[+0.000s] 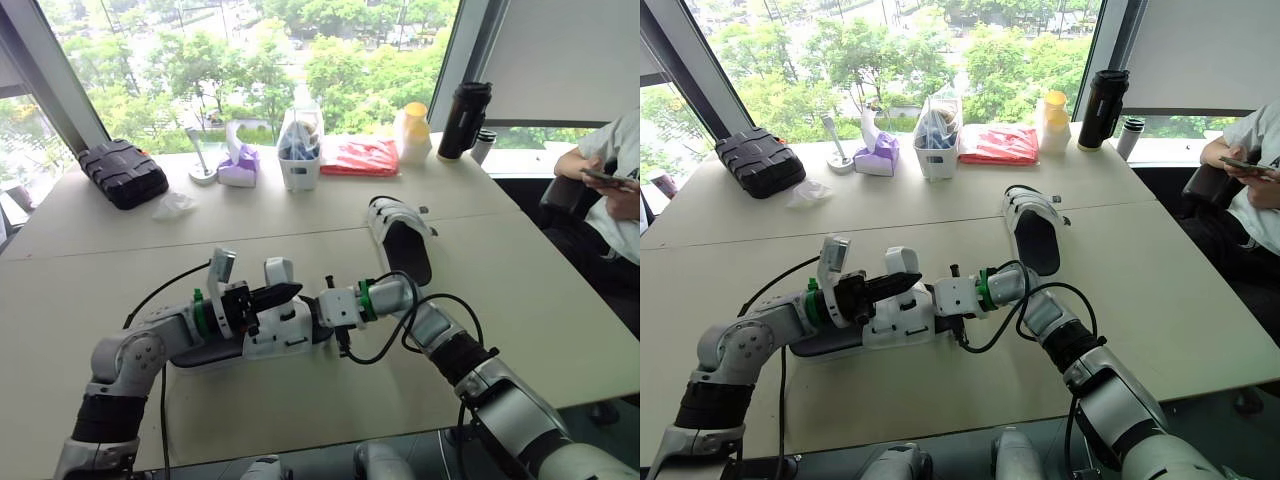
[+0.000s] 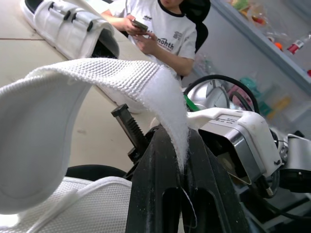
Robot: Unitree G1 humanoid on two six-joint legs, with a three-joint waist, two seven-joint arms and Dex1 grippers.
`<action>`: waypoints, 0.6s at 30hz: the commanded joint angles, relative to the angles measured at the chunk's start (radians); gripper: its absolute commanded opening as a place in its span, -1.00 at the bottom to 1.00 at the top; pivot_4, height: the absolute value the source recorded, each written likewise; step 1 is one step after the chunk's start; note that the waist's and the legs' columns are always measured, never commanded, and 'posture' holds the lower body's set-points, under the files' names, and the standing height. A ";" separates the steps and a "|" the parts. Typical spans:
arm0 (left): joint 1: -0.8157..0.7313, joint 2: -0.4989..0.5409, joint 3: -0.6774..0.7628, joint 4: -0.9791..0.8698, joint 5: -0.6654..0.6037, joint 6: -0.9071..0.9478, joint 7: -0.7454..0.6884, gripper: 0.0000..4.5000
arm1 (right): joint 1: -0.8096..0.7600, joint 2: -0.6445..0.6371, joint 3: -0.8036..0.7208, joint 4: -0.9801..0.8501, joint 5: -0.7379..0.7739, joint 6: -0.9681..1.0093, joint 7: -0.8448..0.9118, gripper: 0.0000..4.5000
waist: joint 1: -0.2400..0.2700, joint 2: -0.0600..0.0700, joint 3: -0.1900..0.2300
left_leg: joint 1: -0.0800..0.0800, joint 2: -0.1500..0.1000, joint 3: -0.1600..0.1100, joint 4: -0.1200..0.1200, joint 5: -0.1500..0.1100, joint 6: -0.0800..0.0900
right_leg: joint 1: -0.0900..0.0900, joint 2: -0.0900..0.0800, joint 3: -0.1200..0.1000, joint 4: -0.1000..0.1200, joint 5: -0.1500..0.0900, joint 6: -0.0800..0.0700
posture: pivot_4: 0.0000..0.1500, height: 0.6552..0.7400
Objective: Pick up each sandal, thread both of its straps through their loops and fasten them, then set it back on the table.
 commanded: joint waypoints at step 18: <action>0.088 -0.027 -0.057 -0.078 0.055 -0.011 -0.018 -0.96 | 0.037 -0.014 0.038 0.041 -0.064 0.037 -0.001 -1.00 | -0.002 0.000 0.000 | 0.000 0.000 0.000 0.000 0.000 0.000 | 0.000 0.000 0.000 0.000 0.000 0.000 | 1.00 1.00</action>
